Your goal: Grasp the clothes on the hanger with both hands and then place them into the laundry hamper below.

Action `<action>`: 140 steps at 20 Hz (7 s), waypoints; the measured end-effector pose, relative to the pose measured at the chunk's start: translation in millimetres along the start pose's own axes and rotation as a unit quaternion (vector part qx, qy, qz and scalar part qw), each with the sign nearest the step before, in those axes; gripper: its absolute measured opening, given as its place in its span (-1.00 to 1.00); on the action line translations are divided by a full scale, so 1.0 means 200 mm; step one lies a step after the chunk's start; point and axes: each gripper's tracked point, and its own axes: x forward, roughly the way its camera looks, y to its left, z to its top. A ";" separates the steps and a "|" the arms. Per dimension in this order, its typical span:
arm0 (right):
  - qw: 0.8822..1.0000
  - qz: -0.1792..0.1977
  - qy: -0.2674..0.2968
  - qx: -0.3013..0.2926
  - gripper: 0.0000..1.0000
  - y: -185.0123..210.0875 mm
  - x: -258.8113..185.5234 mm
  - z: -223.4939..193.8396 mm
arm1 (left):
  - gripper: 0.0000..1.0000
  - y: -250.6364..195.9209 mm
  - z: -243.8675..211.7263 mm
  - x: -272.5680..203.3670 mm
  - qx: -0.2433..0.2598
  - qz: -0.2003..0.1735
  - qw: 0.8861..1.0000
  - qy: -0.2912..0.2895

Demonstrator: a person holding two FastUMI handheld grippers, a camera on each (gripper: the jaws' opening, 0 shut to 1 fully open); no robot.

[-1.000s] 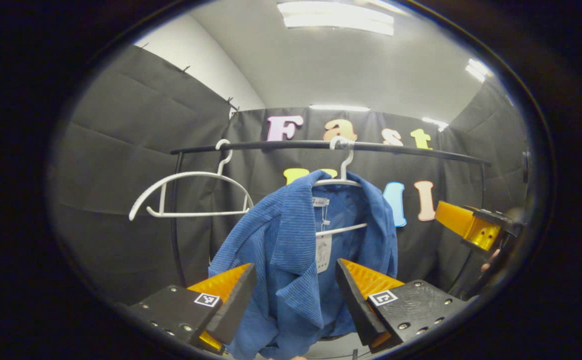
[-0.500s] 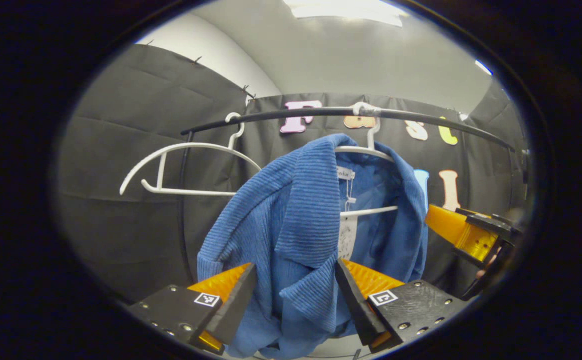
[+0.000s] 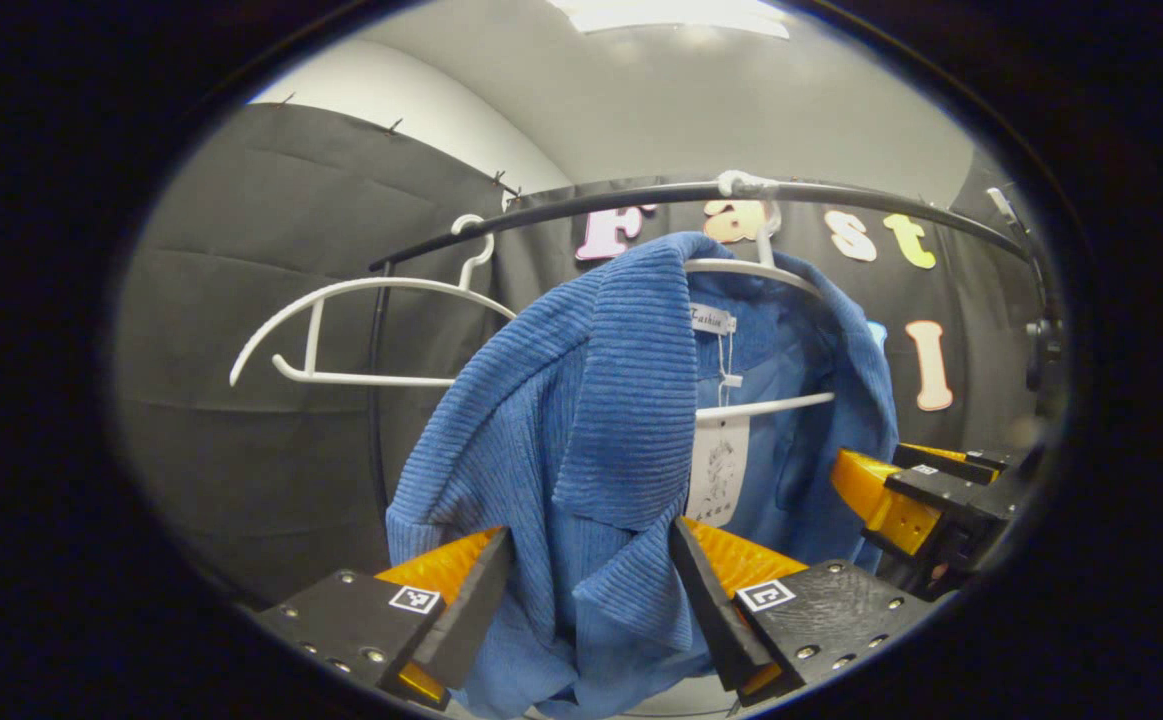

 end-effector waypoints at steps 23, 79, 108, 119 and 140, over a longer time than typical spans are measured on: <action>0.988 -0.007 -0.130 -0.084 -0.98 0.02 -0.21 0.50 | -0.94 0.20 0.29 -0.31 0.032 -0.006 0.999 -0.039; 0.984 -0.130 -0.019 -0.122 -0.99 -0.60 0.39 0.11 | -0.94 0.65 0.47 0.25 0.019 -0.040 0.999 -0.018; 0.992 -0.119 -0.028 -0.042 -0.99 -0.13 -0.62 0.14 | -0.95 0.60 0.40 -0.32 -0.002 -0.146 0.989 -0.034; 0.994 -0.101 -0.030 -0.016 -0.98 0.27 -1.03 0.16 | -0.95 0.40 0.36 -0.63 -0.046 -0.237 0.969 -0.052; 0.959 -0.112 0.256 -0.053 -0.98 0.43 -1.35 -1.25 | -0.94 0.27 -1.02 -0.81 0.022 -0.238 0.955 0.175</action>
